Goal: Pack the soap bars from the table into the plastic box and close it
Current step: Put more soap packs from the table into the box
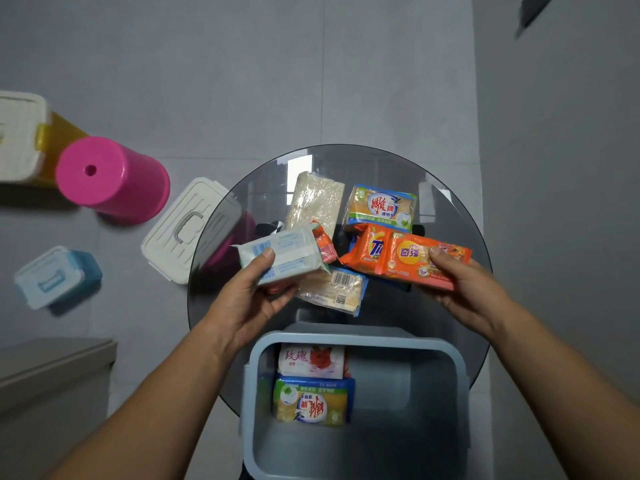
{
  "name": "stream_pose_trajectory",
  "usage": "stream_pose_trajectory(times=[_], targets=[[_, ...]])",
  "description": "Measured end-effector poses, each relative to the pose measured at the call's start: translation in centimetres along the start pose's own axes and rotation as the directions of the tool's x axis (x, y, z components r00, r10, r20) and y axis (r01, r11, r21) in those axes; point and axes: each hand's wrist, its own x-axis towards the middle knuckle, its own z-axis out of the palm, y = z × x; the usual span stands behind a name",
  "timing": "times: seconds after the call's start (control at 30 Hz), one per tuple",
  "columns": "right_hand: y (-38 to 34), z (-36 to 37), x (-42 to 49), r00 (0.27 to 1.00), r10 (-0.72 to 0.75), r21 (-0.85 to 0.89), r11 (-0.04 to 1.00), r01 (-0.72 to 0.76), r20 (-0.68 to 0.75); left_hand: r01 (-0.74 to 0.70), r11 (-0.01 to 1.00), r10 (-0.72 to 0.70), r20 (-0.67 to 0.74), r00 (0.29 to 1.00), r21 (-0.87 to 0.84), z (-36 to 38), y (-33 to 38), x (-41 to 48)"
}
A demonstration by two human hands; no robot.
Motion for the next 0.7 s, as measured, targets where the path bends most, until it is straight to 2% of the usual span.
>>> stream_pose_trajectory(times=[0.33, 0.53, 0.7], targets=[[0.1, 2.0, -0.1, 0.998, -0.053, -0.008, 0.999, 0.053, 0.038, -0.047, 0.994, 0.038, 0.084, 0.996, 0.099, 2.3, 0.2, 0.3], [0.4, 2.3, -0.6, 0.988, -0.154, -0.158, 0.975, 0.154, 0.012, -0.065, 0.991, 0.055, 0.093, 0.994, 0.115, 3.4, 1.0, 1.4], [0.2, 2.7, -1.1, 0.974, -0.222, -0.233, 0.946, 0.226, 0.047, -0.054, 0.995, 0.049, 0.068, 0.996, 0.079, 3.2, 0.5, 1.7]])
